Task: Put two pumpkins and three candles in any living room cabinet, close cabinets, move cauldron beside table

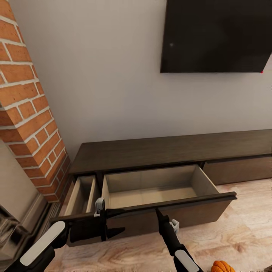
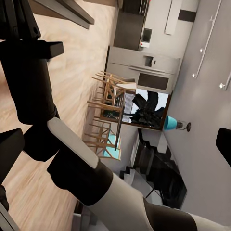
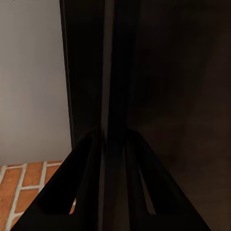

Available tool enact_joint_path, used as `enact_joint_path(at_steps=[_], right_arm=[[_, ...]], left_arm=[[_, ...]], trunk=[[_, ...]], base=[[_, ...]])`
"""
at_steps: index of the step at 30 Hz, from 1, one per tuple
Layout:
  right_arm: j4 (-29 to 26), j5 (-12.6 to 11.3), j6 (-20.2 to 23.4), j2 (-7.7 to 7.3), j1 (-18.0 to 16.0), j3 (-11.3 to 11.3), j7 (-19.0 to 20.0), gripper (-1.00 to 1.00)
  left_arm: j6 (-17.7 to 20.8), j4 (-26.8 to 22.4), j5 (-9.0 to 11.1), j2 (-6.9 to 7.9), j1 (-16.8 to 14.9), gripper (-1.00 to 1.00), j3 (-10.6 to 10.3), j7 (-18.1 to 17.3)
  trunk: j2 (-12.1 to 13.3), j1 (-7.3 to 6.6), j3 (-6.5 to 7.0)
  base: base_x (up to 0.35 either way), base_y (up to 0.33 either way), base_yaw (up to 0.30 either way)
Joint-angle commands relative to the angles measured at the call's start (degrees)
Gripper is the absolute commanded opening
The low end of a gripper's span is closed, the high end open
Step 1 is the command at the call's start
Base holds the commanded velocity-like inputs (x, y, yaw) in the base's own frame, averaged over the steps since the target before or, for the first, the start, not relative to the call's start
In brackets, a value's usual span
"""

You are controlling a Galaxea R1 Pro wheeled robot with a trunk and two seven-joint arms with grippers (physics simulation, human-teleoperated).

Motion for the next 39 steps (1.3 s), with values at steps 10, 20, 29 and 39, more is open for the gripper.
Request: enact_joint_path(at_steps=[10,20,29,39], right_arm=[[-0.5,-0.8,0.2,-0.02,-0.1,0.3,1.1,-1.00],[-0.5,-0.8,0.3,-0.06,-0.1,0.3,1.1,-1.00],[-0.5,-0.8,0.3,-0.04,-0.1,0.3,1.1,-1.00],[-0.5,-0.8,0.3,-0.02,-0.1,0.3,1.1,-1.00]], left_arm=[[0.0,0.0,-0.4,0.05,0.0,1.00,-0.1,-0.6],[0.0,0.0,-0.4,0.05,0.0,1.00,-0.1,-0.6],[0.0,0.0,-0.4,0.05,0.0,1.00,-0.1,-0.6],[0.0,0.0,-0.4,0.04,0.0,1.00,-0.1,-0.6]], trunk=[[0.0,-0.04,-0.04],[0.0,-0.04,-0.04],[0.0,-0.04,-0.04],[0.0,-0.04,-0.04]], base=[[-0.014,0.000,0.000],[0.000,0.000,0.000],[0.000,0.000,0.000],[-0.027,0.000,0.000]])
